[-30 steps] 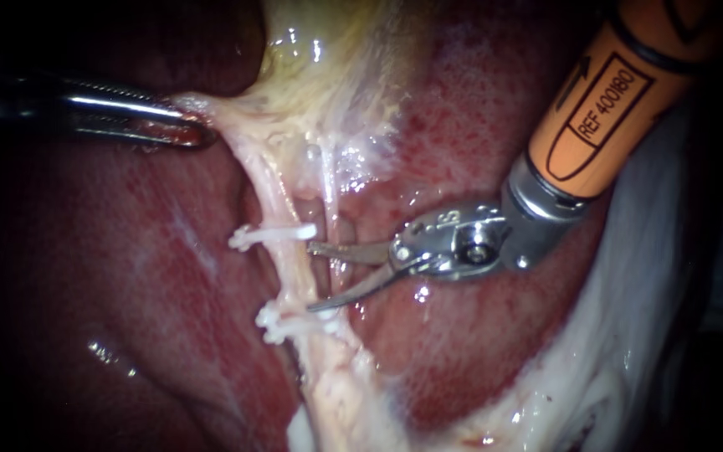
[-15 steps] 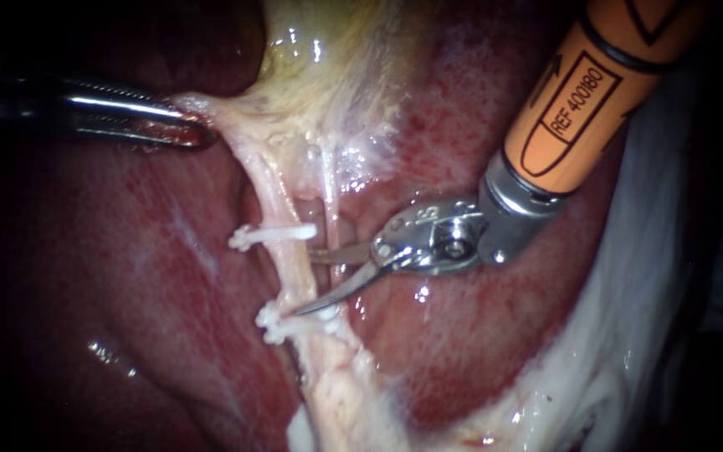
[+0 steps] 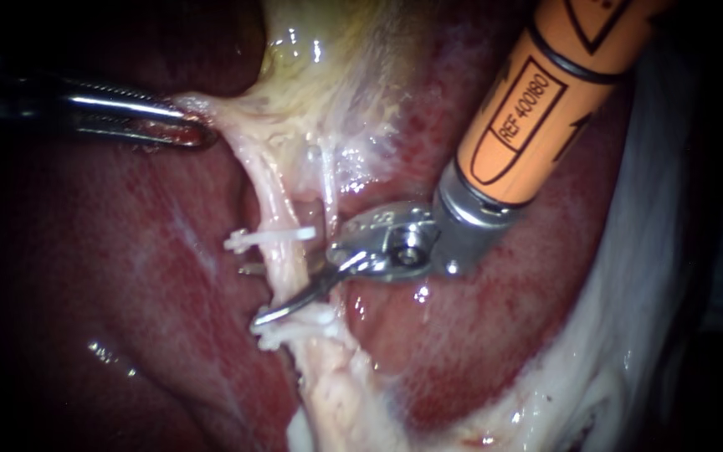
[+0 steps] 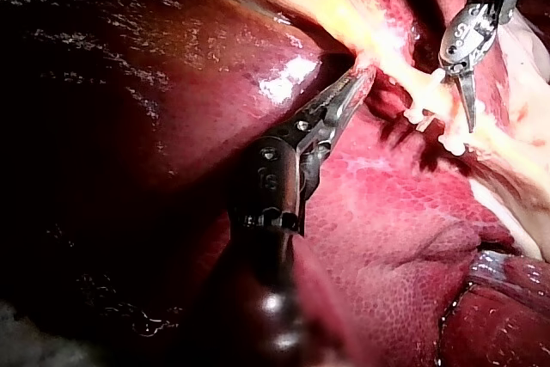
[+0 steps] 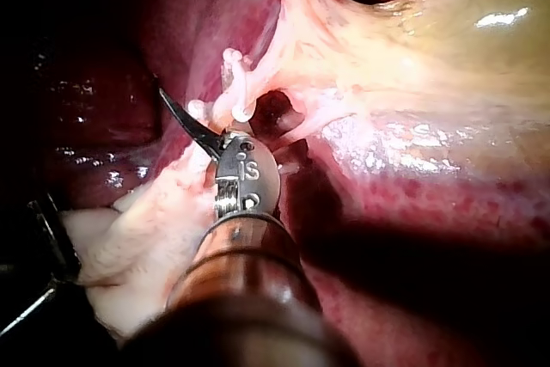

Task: Go to the cutting position left tube

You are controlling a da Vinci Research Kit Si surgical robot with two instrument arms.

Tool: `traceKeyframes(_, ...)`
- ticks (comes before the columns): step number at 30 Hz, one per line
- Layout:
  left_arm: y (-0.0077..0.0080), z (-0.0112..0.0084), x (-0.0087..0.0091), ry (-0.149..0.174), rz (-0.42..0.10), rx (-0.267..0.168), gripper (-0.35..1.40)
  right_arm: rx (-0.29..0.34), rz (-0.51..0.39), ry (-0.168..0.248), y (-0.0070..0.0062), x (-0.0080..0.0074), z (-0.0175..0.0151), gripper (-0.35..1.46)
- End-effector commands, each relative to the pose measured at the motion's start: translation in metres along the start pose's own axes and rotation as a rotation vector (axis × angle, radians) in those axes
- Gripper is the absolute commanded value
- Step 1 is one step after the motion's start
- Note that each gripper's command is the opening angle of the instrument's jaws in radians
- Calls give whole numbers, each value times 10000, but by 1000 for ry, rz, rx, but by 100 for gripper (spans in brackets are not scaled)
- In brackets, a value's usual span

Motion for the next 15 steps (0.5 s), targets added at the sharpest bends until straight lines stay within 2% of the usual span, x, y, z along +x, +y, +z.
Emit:
traceKeyframes(1,0,0,0,0,0,0,-35,2,6,9,0,4,1,137)
traceKeyframes(5,0,0,0,0,0,0,-35,10,17,40,-4,16,2,137)
traceKeyframes(11,-2,1,0,0,1,0,-35,7,26,67,-23,37,-1,137)
traceKeyframes(15,-2,1,-1,0,1,0,-35,16,29,80,-30,45,-4,137)
